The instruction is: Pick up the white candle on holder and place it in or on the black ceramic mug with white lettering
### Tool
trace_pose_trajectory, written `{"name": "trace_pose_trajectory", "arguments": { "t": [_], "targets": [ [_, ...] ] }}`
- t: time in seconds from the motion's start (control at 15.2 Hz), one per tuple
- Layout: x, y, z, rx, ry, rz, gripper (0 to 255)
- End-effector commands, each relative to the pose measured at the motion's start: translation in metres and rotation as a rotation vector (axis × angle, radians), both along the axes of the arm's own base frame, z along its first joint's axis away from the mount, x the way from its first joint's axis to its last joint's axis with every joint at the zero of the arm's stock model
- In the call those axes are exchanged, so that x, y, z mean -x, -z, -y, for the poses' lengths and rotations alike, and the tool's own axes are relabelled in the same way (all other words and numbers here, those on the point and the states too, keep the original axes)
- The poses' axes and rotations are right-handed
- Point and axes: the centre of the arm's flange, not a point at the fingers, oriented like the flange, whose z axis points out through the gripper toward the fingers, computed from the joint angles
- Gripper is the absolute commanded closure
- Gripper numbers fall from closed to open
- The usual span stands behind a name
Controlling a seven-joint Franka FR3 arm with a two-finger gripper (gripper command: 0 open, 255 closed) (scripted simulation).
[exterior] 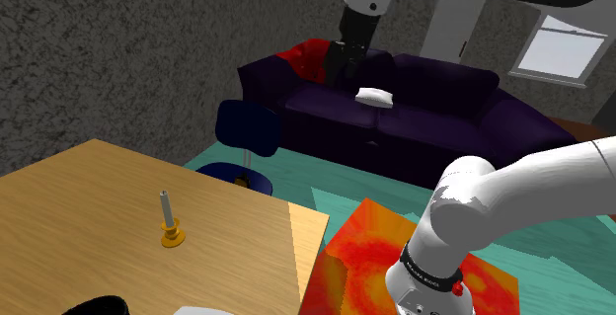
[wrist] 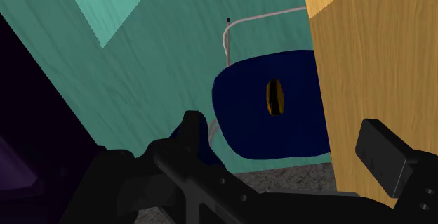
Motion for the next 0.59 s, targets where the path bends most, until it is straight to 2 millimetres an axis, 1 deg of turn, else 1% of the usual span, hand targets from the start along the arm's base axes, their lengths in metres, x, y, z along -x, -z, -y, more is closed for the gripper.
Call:
{"name": "trace_pose_trajectory", "arguments": {
  "t": [0.0, 0.53],
  "targets": [
    [0.0, 0.0, 0.0, 0.0, 0.0, 0.0, 0],
    [-0.024, 0.059, -0.09, 0.032, 0.017, 0.019, 0]
  ]
}}
